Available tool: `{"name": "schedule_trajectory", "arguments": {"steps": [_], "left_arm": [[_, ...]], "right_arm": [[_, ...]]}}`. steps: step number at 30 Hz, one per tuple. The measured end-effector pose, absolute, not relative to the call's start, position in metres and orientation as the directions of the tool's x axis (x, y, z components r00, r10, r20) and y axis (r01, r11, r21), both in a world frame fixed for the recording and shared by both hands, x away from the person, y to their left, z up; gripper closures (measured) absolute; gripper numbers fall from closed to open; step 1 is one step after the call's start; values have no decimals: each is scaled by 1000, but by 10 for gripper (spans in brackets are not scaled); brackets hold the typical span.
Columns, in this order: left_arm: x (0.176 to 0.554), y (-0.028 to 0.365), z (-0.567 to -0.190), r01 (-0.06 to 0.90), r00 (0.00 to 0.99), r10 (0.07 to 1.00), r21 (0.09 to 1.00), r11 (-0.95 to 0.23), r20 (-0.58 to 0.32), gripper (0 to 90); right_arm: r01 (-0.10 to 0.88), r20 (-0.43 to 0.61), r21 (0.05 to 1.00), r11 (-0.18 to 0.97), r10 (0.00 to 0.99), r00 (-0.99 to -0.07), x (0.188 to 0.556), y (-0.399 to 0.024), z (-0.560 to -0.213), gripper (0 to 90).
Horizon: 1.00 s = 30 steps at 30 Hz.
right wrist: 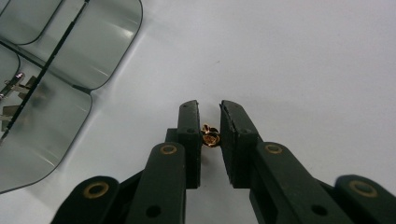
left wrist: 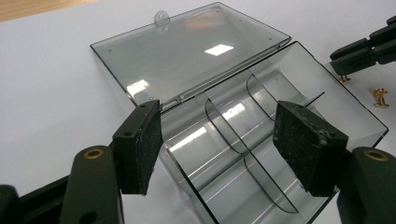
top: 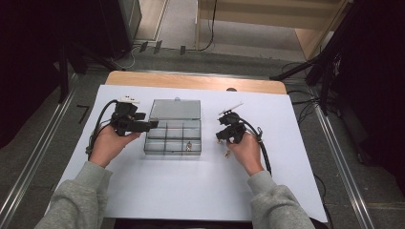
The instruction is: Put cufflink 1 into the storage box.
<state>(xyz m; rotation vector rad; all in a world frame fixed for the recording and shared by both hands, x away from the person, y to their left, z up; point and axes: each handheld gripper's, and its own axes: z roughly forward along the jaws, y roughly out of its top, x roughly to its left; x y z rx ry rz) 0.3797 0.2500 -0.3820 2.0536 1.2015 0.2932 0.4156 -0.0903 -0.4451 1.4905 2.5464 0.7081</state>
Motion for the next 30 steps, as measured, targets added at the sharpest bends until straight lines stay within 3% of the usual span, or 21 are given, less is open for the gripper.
{"name": "schedule_trajectory", "arguments": {"steps": [30], "left_arm": [[379,250,-382,657,543,825,691,-301,-156,334]], "right_arm": [[746,180,506,434,792,-583,404,-82,-415,802]]}}
